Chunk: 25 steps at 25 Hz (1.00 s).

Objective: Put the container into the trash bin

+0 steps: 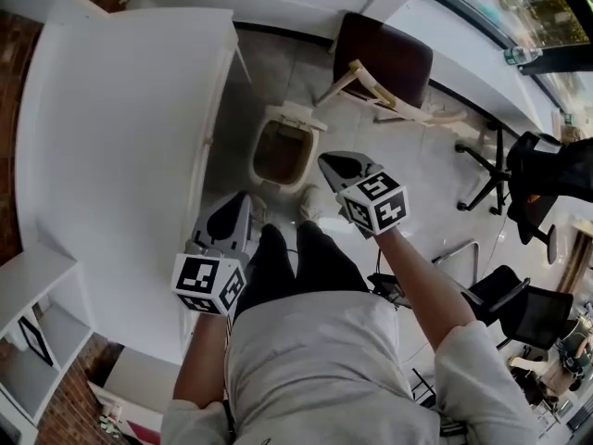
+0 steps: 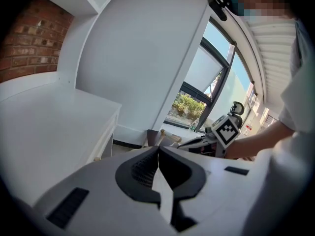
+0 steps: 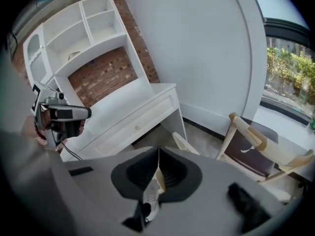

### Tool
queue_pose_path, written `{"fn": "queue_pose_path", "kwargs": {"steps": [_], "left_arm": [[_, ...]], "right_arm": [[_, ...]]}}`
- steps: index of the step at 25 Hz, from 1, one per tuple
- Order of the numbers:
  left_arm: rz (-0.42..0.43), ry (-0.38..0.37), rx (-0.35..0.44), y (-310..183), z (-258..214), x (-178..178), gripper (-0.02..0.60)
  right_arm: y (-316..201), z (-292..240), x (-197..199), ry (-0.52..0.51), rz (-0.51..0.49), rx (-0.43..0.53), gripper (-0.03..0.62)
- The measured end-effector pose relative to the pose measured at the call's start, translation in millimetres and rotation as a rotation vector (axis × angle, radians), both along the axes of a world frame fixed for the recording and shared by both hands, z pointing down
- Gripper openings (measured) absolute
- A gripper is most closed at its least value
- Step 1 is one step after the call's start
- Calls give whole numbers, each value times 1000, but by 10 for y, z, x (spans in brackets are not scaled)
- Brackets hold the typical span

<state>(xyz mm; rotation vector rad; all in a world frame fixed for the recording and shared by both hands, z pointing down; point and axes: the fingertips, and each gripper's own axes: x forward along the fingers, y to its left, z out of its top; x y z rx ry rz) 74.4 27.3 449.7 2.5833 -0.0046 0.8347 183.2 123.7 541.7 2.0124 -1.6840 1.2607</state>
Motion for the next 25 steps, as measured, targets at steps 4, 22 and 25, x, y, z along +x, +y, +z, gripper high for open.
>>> {"fn": "queue_pose_path", "kwargs": {"steps": [4,22,25], "left_arm": [[34,6,34,42,-186,49,17],[8,75,71,14,-809,234,16],[3,94,77,14,-895,289,17]], "right_arm": [[74,-334,-1,-10,17,47,31],[-114,-1400,-107,-41,1,232,31],[-74,-1522,-125,-40,-6,249,29]]}}
